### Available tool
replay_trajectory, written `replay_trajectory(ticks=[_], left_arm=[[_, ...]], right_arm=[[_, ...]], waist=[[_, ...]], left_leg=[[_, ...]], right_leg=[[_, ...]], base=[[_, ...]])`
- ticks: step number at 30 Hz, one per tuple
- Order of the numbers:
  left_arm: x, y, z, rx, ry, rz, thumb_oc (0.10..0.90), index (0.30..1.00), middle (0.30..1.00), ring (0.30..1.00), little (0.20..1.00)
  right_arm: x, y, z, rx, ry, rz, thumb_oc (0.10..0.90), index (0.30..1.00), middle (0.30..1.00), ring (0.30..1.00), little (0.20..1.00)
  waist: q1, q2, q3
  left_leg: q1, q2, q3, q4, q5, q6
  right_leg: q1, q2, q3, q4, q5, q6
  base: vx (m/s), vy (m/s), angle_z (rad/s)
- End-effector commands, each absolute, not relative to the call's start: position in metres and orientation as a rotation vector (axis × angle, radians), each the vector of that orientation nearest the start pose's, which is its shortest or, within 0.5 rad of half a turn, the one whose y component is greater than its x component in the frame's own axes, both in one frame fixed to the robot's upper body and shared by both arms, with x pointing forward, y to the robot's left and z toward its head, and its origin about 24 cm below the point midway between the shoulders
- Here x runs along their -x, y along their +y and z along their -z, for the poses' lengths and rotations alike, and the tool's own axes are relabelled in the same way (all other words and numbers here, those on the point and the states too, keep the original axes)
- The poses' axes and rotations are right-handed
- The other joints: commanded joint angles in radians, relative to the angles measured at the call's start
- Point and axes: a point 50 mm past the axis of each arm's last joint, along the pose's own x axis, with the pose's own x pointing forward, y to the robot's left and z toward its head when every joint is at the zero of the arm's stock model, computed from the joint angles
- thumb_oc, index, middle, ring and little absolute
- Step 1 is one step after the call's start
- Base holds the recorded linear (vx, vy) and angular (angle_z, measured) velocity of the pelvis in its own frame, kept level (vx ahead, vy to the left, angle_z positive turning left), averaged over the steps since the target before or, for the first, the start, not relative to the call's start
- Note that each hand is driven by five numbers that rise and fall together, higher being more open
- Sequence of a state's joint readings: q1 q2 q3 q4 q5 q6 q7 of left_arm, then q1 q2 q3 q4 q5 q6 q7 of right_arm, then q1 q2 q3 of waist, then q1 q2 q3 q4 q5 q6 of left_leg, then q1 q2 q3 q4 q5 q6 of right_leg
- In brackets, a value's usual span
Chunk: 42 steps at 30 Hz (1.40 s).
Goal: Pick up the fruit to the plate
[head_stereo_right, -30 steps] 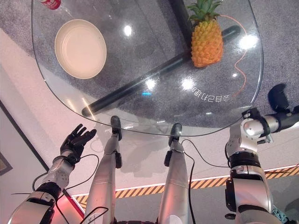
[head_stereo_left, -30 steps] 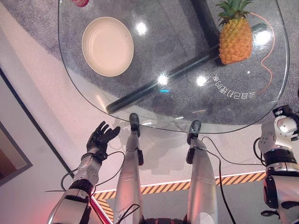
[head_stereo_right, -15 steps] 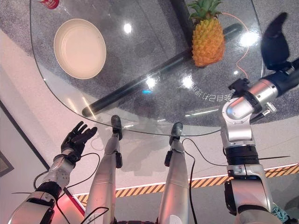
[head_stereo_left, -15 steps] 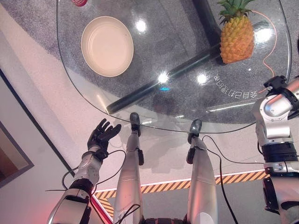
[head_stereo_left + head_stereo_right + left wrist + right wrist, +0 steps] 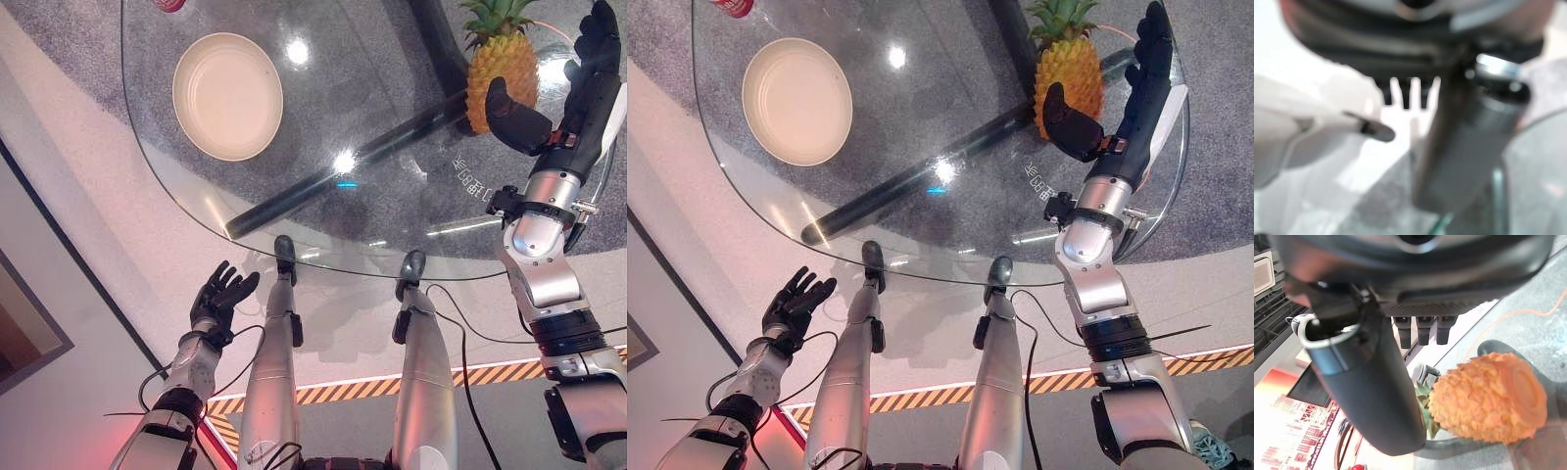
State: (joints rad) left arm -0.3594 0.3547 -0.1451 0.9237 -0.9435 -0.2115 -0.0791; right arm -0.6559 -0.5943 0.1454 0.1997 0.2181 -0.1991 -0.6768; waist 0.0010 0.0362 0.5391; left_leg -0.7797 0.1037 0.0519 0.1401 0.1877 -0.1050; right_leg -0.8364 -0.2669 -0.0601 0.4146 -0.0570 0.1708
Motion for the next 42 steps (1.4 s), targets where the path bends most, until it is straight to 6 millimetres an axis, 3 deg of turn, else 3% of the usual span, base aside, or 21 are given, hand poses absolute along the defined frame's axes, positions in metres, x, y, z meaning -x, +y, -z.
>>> replay_trajectory(ticks=[1, 16, 29, 42], left_arm=[[-0.266, 0.252, 0.047, 0.433, 0.322, -0.28, 0.8, 0.9, 0.9, 0.9, 0.9], [-0.265, 0.242, 0.051, 0.437, 0.338, -0.262, 0.8, 0.9, 0.9, 0.9, 0.9], [-0.267, 0.24, 0.05, 0.431, 0.345, -0.252, 0.8, 0.9, 0.9, 0.9, 0.9], [-0.27, 0.237, 0.048, 0.421, 0.349, -0.233, 0.8, 0.9, 0.9, 0.9, 0.9]], right_arm=[[-0.308, -0.208, -0.279, 0.183, -0.95, 0.435, 0.8, 0.9, 0.9, 0.9, 0.9], [-0.316, -0.211, -0.266, 0.18, -0.834, 0.482, 0.8, 0.9, 0.9, 0.9, 0.9], [-0.32, -0.218, -0.278, 0.393, -0.863, 0.658, 0.8, 0.9, 0.9, 0.9, 0.9], [-0.332, -0.227, -0.279, 0.373, -0.771, 0.761, 0.8, 0.9, 0.9, 0.9, 0.9]], waist=[[-0.009, 0.03, -0.019], [-0.007, 0.039, -0.019], [0.004, 0.04, -0.019], [0.017, 0.05, -0.019]], left_leg=[[-0.008, 0.024, -0.039, 0.104, -0.102, -0.015], [-0.009, 0.026, -0.033, 0.1, -0.095, -0.014], [-0.016, 0.025, -0.038, 0.11, -0.099, -0.012], [-0.018, 0.021, -0.042, 0.11, -0.1, -0.01]], right_leg=[[0.023, -0.014, -0.043, -0.136, 0.143, 0.001], [0.014, -0.016, -0.041, -0.131, 0.146, 0.001], [0.011, -0.02, -0.049, -0.122, 0.146, 0.005], [0.009, -0.024, -0.053, -0.122, 0.145, 0.005]], base=[[0.01, 0.015, -0.04], [0.0, 0.001, 0.0], [0.0, 0.0, 0.0], [0.0, 0.0, 0.0]])
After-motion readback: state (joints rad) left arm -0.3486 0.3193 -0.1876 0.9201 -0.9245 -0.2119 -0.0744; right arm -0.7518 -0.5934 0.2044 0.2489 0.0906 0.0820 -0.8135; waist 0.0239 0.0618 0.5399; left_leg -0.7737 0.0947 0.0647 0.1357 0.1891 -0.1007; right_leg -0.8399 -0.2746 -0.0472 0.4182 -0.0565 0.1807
